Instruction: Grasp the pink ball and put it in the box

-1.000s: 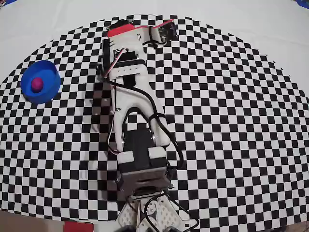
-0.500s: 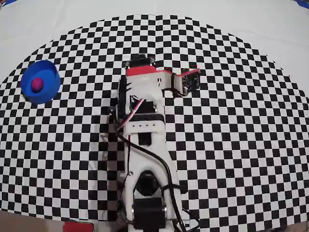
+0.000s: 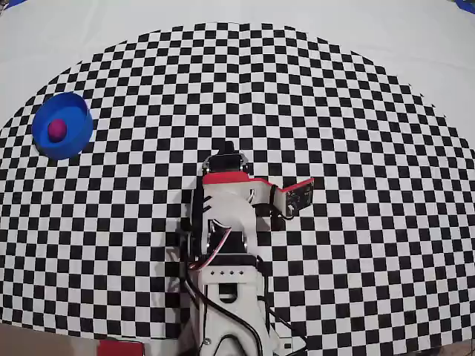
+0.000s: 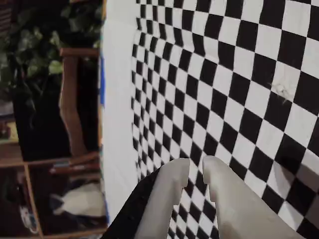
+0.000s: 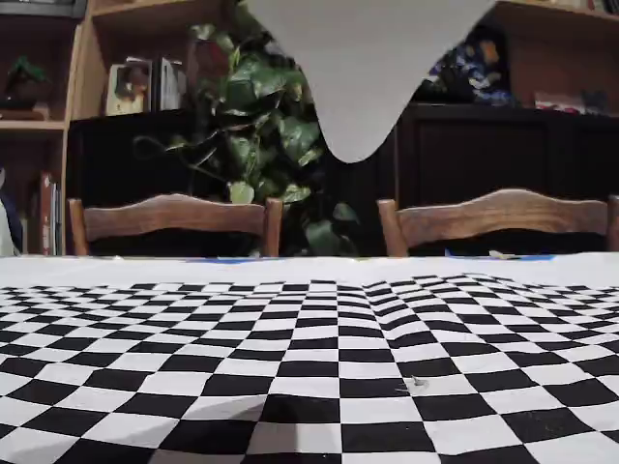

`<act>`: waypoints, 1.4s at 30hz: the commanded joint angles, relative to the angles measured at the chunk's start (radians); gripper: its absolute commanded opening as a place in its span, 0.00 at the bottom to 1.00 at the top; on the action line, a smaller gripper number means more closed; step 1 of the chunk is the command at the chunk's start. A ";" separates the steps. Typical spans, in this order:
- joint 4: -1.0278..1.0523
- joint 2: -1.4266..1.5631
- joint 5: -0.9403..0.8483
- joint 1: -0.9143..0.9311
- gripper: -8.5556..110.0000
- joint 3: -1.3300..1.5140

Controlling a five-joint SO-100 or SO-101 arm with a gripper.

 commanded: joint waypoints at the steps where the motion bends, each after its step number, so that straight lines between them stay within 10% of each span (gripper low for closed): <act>1: 0.058 0.067 0.026 0.002 0.07 0.009; 24: 0.592 0.367 0.046 0.018 0.07 0.011; 42: 0.595 0.367 0.046 0.018 0.07 0.011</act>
